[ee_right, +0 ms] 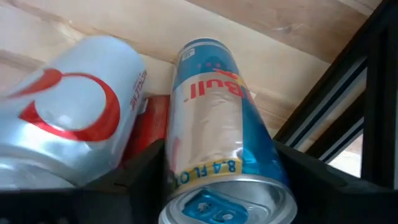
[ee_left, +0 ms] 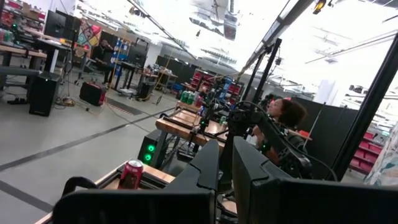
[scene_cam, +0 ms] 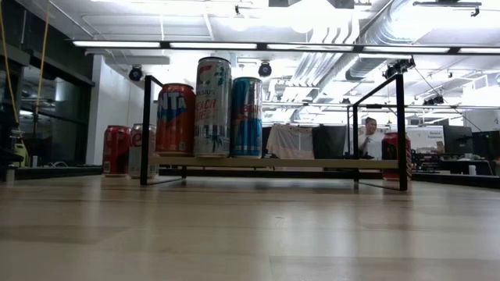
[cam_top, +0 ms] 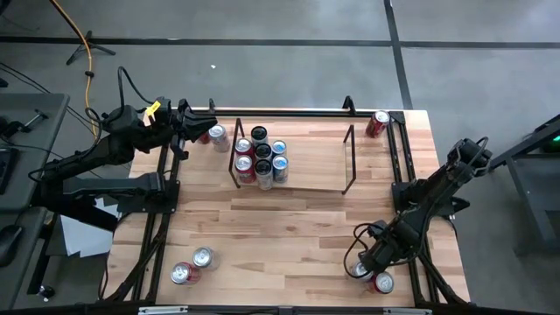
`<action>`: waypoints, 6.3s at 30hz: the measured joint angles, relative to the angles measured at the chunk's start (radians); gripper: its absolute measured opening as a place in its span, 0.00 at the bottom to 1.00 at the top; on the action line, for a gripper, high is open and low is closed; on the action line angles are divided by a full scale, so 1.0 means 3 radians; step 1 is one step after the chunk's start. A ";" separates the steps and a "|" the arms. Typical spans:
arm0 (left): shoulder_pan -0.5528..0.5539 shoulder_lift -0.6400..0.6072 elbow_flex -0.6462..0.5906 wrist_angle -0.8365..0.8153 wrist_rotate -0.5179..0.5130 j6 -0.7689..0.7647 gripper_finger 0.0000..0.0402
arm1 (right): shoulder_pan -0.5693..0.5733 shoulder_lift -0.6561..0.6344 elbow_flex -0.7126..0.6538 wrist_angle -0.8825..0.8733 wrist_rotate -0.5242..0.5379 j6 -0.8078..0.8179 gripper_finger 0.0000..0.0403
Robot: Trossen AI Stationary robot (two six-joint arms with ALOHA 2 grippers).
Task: Place canned beverage on shelf
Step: Put the blue soda can on the shelf aligned with the other blue soda cans
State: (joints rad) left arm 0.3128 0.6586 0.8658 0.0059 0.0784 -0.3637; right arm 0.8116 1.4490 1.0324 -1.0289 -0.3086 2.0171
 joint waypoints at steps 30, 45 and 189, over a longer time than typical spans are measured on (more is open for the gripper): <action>0.0001 0.0014 0.0000 0.0251 -0.0008 0.0089 0.00 | -0.2186 0.0625 0.2737 -0.1803 0.0416 -0.3647 0.54; -0.0001 0.0014 0.0000 0.0249 -0.0011 0.0005 0.01 | -0.3266 0.1319 0.3089 -0.1798 0.1088 -0.5631 0.54; 0.0001 0.0014 0.0000 0.0221 -0.0010 -0.0267 0.01 | -0.3470 0.1260 0.2528 -0.0923 0.1349 -0.6630 0.57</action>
State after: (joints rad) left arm 0.3130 0.6628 0.8658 0.0723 0.0753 -0.4438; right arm -0.2294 1.8270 1.7908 -1.3059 0.0962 0.0281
